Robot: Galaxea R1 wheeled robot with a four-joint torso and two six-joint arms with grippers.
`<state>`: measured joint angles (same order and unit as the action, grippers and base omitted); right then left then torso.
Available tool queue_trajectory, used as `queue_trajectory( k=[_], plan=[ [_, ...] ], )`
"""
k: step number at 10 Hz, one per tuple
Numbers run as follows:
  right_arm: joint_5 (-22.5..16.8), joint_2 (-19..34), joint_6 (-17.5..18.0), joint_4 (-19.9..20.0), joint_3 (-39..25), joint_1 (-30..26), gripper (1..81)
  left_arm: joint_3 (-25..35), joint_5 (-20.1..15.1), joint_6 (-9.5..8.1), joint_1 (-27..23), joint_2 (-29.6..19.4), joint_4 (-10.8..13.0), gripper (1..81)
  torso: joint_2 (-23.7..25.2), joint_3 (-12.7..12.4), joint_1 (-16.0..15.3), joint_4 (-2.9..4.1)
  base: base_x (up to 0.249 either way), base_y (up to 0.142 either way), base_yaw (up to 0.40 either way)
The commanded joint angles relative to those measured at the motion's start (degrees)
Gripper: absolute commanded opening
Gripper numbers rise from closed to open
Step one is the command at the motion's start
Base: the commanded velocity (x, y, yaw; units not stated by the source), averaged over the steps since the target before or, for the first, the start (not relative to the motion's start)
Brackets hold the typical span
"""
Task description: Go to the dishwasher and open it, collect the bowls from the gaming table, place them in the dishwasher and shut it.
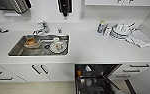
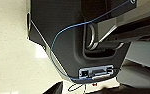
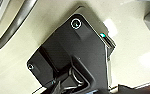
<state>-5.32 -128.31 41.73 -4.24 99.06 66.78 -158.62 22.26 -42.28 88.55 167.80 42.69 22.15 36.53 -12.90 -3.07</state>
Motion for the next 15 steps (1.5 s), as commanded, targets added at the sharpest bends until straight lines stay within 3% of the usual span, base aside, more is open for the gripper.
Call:
queue_trajectory(
  k=[1, 4, 8, 11, 15],
  plan=[
    [3.0, -0.5, 1.1, 3.1, 2.1, 1.0, 81.1, -0.2, -3.0, -0.17, 1.9, -0.7, 0.1, 81.1, 5.5, 0.0, -3.5, 0.0, 0.0, 0.0, 0.0],
    [3.2, -3.5, 3.3, 19.8, 8.5, 0.3, 81.1, -0.2, -3.0, -0.35, 1.8, -1.2, -0.2, 81.1, 11.8, 0.0, -7.4, 0.0, 0.0, 0.0, 0.0],
    [3.5, -4.4, 3.4, 33.4, 13.0, 0.1, 81.1, -0.2, -3.0, -0.35, 1.8, -1.6, -0.2, 81.1, 20.4, -0.1, -12.8, 0.0, 0.0, 0.0, 0.0],
    [3.6, -4.5, 3.4, 40.7, 12.7, -2.3, 81.1, -0.2, -3.0, -0.35, 1.8, -1.8, -0.2, 81.1, 26.8, -0.1, -16.8, 0.0, 0.0, 0.0, 0.0],
    [4.3, -5.0, 3.4, 45.0, 9.0, -6.6, 81.1, -0.2, -3.1, -0.35, 1.8, -2.1, -0.2, 81.1, 35.4, -0.2, -22.2, 0.0, 0.0, 0.0, 0.0]
  ],
)
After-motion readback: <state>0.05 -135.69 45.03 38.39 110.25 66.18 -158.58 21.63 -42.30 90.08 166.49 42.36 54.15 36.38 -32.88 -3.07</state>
